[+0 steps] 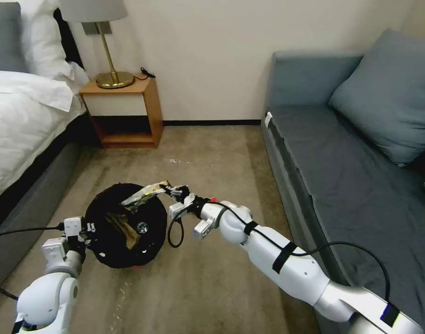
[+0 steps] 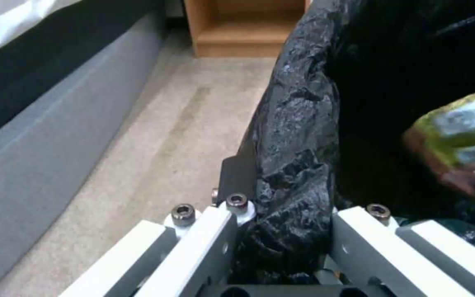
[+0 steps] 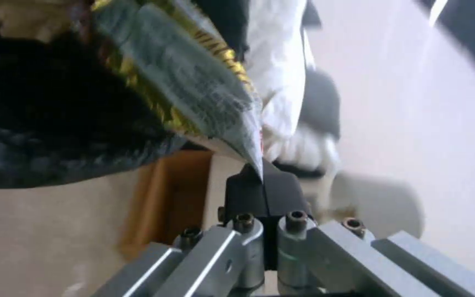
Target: Pick up the trash bin, then pick up the garbage on the floor and place it into the trash bin.
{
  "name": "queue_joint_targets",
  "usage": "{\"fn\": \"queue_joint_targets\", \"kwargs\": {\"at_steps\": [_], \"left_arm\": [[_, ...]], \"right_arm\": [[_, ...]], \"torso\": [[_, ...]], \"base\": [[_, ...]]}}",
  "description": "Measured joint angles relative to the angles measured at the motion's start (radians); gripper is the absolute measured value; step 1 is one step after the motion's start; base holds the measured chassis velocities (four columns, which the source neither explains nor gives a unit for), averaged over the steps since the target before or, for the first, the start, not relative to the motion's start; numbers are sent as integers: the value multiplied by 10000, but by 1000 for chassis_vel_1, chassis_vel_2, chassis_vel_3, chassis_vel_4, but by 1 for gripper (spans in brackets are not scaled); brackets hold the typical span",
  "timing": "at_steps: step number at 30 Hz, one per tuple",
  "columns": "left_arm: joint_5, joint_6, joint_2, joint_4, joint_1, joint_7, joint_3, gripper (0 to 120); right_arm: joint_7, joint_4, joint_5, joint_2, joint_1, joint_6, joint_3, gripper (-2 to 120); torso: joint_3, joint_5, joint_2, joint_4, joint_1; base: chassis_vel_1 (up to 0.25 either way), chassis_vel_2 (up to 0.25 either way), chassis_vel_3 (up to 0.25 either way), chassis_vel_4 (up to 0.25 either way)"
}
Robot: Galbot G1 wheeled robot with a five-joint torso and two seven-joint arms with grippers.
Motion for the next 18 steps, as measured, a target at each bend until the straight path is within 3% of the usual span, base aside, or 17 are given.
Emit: {"fn": "queue_joint_targets", "kwargs": {"at_steps": [3,15,18], "left_arm": [[-16,24,-36,-51,17,0,-8,4],[-14,70,-167,-162,0,1,91,4],[-101,99,-180,-229,29,6,93,4]], "right_arm": [[92,-20,-843,295,-57,293,142,0],[439,96,-1866,569,-521,633,175,0],[546,50,-1874,626,-660,630,210,8]], "torso": [[0,0,0,2,0],[0,0,0,0,0],[0,1,0,0,1]], "base": [[0,0,0,0],[0,0,0,0],[0,0,0,0]]}}
